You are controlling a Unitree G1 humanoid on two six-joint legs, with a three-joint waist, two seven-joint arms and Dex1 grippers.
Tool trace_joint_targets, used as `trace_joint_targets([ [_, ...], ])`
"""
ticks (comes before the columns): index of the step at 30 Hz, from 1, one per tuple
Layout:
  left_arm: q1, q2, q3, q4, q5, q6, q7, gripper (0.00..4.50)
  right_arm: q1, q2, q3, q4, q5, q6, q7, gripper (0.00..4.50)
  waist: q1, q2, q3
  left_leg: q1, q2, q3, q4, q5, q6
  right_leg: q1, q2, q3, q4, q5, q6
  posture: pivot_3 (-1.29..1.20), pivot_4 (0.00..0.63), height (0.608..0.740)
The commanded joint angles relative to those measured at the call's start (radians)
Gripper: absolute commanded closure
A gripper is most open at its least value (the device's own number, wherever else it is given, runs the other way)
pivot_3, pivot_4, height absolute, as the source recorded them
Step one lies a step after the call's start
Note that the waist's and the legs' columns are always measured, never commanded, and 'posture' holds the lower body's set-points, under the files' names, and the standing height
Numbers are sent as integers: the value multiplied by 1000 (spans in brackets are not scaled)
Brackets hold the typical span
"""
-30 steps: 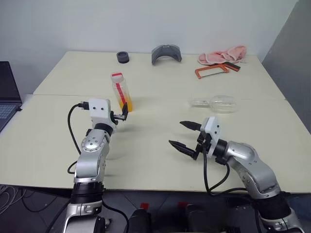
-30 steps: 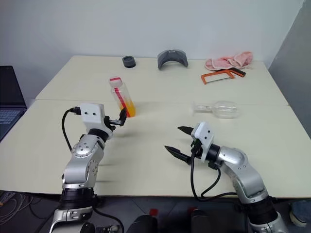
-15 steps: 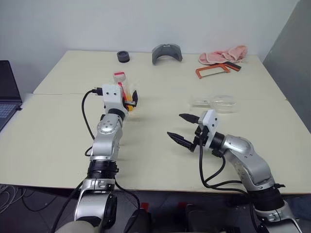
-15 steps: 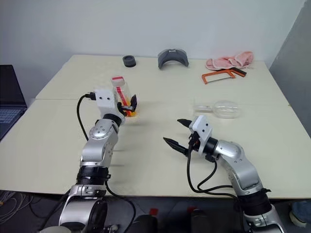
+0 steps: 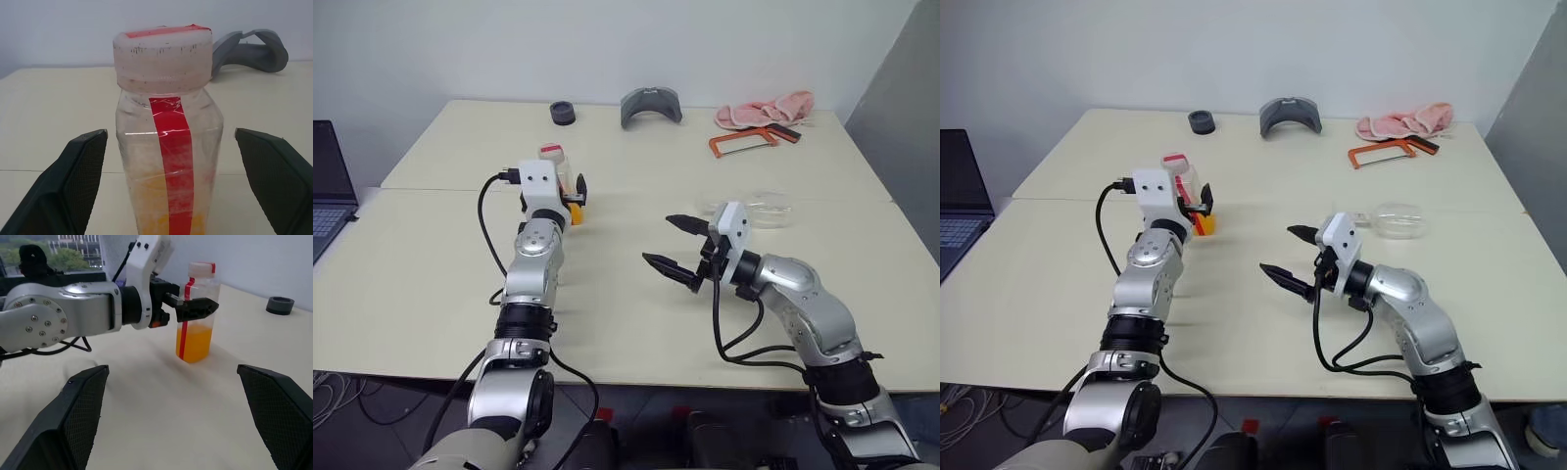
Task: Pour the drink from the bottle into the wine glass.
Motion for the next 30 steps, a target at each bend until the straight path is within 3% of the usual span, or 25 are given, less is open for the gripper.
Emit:
trace_joint_targets([
  [1,-48,12,16,23,8,-32,18,28,-33,4,-8,2,14,5,18,0,0,0,0,-2,0,0,0,1,-1,-2,0,0,0,0,0,0,150,740],
  [8,-97,30,16,108,20,-60,27,28,-49,22,9,20,-2,-5,24,0,0,0,0,-10,0,-1,1,2,-3,-9,-2,-1,1,0,0,0,150,740],
  [30,-165,30,-7,185,35,-98,16,28,-32,28,-9,26,-8,-7,11,0,-1,0,0,-11,-1,0,1,2,-3,-10,-2,0,1,0,0,0,150,740],
])
